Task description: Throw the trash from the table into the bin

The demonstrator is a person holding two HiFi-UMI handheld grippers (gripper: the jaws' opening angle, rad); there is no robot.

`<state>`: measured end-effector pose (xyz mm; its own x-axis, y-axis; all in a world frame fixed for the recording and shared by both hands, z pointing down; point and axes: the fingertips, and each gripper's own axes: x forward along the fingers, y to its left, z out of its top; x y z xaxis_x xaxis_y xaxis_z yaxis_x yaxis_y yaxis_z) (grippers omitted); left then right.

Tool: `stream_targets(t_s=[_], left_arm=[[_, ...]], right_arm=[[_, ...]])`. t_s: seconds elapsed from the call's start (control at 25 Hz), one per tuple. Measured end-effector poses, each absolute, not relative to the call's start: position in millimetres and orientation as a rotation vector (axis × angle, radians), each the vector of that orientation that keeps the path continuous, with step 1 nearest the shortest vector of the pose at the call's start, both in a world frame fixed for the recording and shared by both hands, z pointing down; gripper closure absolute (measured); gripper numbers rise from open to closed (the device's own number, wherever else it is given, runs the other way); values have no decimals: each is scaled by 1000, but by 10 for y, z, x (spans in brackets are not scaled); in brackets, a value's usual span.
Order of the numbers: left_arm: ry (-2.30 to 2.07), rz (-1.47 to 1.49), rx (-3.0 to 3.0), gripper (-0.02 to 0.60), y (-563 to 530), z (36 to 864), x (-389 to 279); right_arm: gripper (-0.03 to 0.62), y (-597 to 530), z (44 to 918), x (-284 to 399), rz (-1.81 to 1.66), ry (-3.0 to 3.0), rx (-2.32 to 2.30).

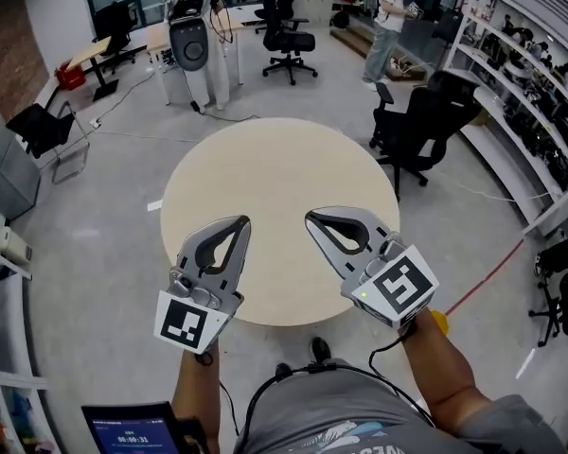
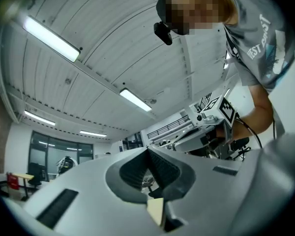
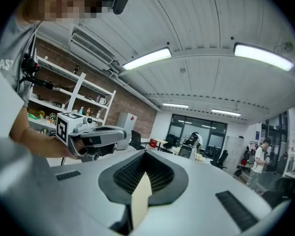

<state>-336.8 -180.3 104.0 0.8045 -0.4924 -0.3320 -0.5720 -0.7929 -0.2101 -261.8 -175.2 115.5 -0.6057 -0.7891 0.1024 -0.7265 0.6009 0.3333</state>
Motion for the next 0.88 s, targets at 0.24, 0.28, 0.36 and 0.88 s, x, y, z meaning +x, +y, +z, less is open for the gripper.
stream_targets(t_s=[0.24,0.28,0.36,0.88], left_arm=[[1008,319,-2656,538,-2018,1221,-3701],[1034,310,-2650,538,-2040,1243,-3746],[1082,297,-2638,538,-2076,1274,-3823],[1234,162,-2578,538,-2201,1590,-4126]], right_arm=[[584,-2085,1341,-3022,-421,-2698,1037],[584,-2128,1376,-3079,-416,-2708,1010],[585,-2195,1434,-3184,-413,-2724,955],[585,-2352,1630,-3645,-426,-2839,752]])
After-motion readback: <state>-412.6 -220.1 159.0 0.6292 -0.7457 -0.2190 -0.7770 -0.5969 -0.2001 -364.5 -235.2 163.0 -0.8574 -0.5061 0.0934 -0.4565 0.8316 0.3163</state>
